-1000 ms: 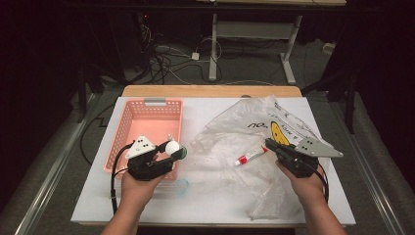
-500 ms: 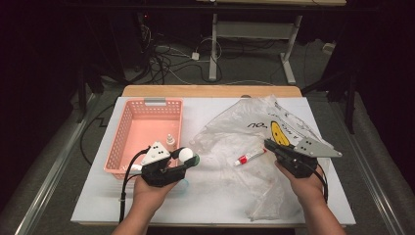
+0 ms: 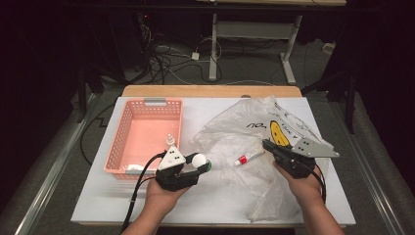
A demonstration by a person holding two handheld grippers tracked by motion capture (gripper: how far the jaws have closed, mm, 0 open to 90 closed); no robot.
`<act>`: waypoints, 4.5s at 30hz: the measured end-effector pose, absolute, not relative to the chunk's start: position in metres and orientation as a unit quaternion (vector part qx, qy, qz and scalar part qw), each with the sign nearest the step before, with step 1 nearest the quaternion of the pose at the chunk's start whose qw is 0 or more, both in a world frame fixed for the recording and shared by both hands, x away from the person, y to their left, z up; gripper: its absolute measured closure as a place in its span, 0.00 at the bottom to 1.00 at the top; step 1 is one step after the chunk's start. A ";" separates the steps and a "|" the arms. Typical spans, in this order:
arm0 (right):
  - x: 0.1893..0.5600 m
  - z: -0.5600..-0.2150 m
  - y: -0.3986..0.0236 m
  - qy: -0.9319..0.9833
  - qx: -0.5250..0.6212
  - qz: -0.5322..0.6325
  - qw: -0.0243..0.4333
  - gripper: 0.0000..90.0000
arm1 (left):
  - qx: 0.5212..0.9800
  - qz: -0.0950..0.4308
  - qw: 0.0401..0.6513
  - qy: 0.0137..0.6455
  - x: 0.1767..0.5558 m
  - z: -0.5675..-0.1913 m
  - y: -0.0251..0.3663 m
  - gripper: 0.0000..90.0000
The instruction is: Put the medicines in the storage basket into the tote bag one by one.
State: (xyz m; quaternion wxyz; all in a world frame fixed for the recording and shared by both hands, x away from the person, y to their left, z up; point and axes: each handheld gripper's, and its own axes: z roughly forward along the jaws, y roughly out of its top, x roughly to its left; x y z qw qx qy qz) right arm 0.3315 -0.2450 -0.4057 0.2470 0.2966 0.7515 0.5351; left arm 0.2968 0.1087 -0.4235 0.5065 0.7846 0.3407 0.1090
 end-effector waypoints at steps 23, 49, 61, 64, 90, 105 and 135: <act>0.332 -0.398 -0.244 0.736 0.298 0.558 0.243 1.00 | 0.806 0.088 0.508 0.290 0.328 -0.432 0.023 0.54; 0.334 -0.398 -0.255 0.727 0.309 0.563 0.243 1.00 | 0.823 0.076 0.482 0.291 0.365 -0.477 -0.055 0.54; 0.334 -0.399 -0.255 0.729 0.309 0.560 0.244 1.00 | 0.826 0.066 0.481 0.286 0.365 -0.477 -0.057 0.46; 0.334 -0.400 -0.255 0.730 0.310 0.559 0.242 1.00 | 0.823 0.068 0.489 0.281 0.361 -0.472 -0.051 0.43; 0.332 -0.401 -0.252 0.736 0.306 0.552 0.245 1.00 | 0.810 0.078 0.491 0.312 0.314 -0.441 0.053 0.05; 0.331 -0.401 -0.254 0.734 0.309 0.551 0.247 1.00 | 0.793 0.135 0.471 0.362 0.305 -0.428 0.124 0.00; 0.332 -0.401 -0.257 0.732 0.313 0.553 0.245 1.00 | 0.729 0.186 0.449 0.482 0.325 -0.425 0.233 0.00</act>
